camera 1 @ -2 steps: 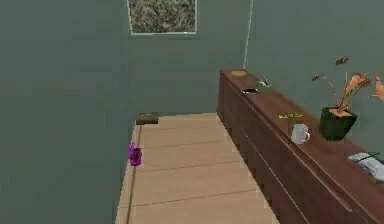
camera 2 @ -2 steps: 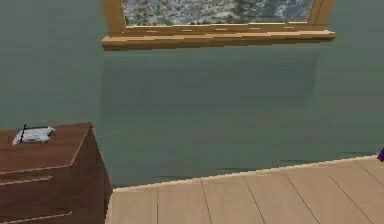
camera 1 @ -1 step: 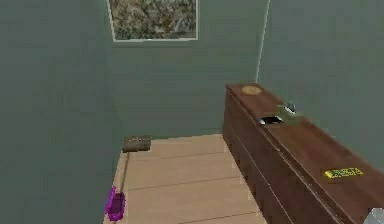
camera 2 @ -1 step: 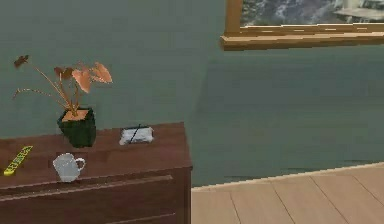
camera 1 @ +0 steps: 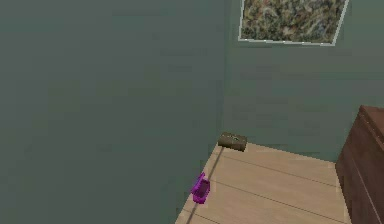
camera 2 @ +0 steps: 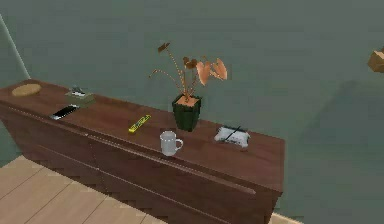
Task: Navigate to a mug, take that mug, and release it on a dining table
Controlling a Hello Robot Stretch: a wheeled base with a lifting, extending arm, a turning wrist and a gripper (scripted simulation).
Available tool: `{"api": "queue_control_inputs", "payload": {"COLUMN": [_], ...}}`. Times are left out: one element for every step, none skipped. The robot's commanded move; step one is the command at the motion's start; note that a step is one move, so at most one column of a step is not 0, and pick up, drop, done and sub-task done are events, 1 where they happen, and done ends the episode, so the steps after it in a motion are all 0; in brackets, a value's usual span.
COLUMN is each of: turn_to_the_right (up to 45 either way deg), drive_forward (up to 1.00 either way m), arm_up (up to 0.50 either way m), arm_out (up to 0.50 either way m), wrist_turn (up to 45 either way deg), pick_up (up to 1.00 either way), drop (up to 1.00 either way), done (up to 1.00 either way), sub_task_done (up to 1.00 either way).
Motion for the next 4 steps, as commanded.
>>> {"api": "queue_control_inputs", "payload": {"turn_to_the_right": [0.0,0.0,0.0,0.0], "drive_forward": [0.00,0.00,0.00,0.00], "arm_up": [0.50,0.28,0.00,0.00], "arm_out": [0.00,0.00,0.46,0.00], "wrist_turn": [0.0,0.0,0.0,45.0], "pick_up": [0.00,0.00,0.00,0.00], "drop": [0.00,0.00,0.00,0.00], "done": [0.00,0.00,0.00,0.00], "sub_task_done": [0.00,0.00,0.00,0.00]}}
